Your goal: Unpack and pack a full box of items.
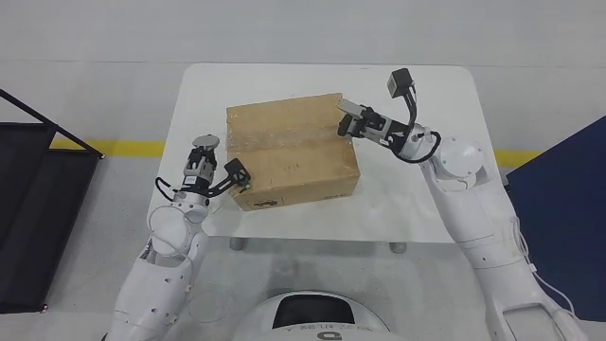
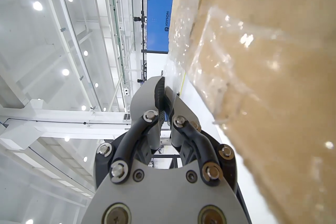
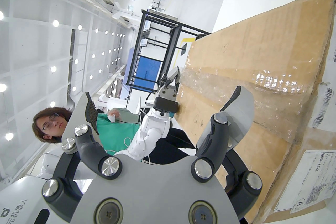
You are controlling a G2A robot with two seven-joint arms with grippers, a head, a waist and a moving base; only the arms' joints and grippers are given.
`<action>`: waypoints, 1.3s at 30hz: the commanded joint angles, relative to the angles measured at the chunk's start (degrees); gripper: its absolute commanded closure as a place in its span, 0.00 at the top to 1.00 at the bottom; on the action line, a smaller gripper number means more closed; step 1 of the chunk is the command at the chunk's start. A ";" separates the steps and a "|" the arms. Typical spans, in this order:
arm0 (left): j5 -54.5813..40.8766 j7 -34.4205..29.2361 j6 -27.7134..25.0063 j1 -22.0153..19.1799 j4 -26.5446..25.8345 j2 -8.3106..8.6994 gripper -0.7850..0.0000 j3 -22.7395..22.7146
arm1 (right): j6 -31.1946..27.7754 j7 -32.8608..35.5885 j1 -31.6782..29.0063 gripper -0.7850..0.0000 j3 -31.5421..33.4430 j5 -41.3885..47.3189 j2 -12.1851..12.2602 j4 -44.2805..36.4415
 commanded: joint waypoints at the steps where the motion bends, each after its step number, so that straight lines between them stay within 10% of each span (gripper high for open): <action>1: 0.06 -0.03 -0.18 0.20 -0.38 -0.01 0.00 -0.08 | -0.01 -0.05 0.09 1.00 -0.08 0.04 0.02 0.06; 39: 0.06 1.67 -0.87 -1.51 1.85 -0.35 0.00 -0.21 | 1.11 0.39 2.43 1.00 -1.77 0.70 0.29 1.30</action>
